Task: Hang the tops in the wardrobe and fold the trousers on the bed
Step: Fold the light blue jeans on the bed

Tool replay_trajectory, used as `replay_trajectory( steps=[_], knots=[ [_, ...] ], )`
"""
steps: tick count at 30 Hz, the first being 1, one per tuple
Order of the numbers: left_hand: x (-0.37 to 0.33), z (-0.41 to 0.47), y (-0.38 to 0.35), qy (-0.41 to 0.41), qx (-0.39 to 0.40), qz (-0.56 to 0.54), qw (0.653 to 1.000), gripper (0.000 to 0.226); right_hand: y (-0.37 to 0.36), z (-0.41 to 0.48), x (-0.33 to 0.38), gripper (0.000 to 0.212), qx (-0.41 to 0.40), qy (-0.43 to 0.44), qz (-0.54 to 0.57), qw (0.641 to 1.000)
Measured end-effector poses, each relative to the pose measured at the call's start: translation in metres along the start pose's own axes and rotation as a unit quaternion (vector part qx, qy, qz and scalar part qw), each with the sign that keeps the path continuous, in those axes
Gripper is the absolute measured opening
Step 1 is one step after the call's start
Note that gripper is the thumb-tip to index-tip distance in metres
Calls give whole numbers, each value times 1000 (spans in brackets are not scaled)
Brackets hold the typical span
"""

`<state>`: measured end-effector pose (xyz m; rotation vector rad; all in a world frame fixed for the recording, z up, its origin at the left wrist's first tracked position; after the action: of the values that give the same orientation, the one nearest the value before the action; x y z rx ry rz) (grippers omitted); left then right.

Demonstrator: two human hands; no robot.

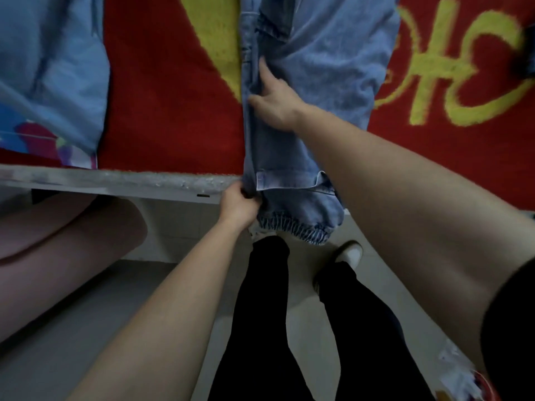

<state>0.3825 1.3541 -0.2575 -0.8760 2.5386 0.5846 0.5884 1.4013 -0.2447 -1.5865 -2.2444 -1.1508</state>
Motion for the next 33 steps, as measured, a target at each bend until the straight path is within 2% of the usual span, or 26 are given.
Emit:
replay_trajectory(
  steps=[2, 4, 6, 8, 10, 11, 12, 14, 16, 18, 24, 26, 28, 30, 31, 32, 33],
  knots=[
    [-5, 2, -2, -7, 10, 39, 999, 25, 6, -2, -1, 75, 1, -4, 38, 999],
    [-14, -3, -1, -20, -6, 106, 994, 24, 24, -12, -3, 63, -39, 1, 11, 999],
    [-28, -11, 9, -55, -78, 122, 988, 20, 53, -30, -5, 47, -159, 18, -80, 984],
    [-51, -17, 20, -110, -160, 101, 976, 20, 82, -55, -7, 38, -302, 52, -120, 944],
    [-75, -12, 19, -146, -178, 96, 968, 27, 100, -72, -16, 41, -408, 50, -175, 895],
    [-85, -5, 14, -155, -169, 111, 967, 37, 104, -75, -24, 47, -432, 16, -210, 877],
    [-94, 3, 9, -165, -156, 137, 964, 45, 104, -75, -37, 55, -434, -27, -236, 869],
    [-106, 17, -1, -193, -133, 208, 949, 46, 94, -67, -68, 68, -371, -95, -266, 885],
    [-107, 25, -8, -219, -127, 265, 930, 37, 71, -56, -98, 77, -262, -116, -302, 909],
    [-102, 25, -7, -234, -148, 286, 918, 36, 58, -47, -115, 80, -212, -107, -320, 917],
    [-110, 16, -5, -209, -167, 269, 925, 33, 69, -56, -108, 81, -247, -79, -330, 908],
    [-139, 17, -3, -248, -177, 262, 916, 52, 85, -56, -103, 77, -277, -72, -330, 900],
    [-181, 19, -10, -362, -163, 314, 862, 62, 105, -47, -100, 74, -307, -81, -320, 893],
    [-218, 30, -31, -458, -97, 429, 772, 71, 125, -33, -95, 71, -327, -86, -326, 883],
    [-233, 42, -37, -476, -73, 473, 738, 73, 134, -26, -93, 70, -332, -81, -336, 877],
    [-246, 57, -38, -465, -62, 496, 730, 74, 143, -18, -90, 69, -334, -73, -348, 873],
    [-257, 74, -35, -431, -61, 500, 749, 74, 151, -11, -88, 68, -331, -65, -358, 870]
  ],
)
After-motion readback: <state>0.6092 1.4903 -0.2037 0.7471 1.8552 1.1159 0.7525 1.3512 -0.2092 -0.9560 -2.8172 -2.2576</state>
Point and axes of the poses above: each hand's wrist, its own z-axis towards the middle knuckle, its own y-axis out of the back of the hand, x = y × z, the point moved 7 cm from there along z, towards the middle knuckle, and after that the axes turned 12 degrees about -z, right-handed, at the moved point
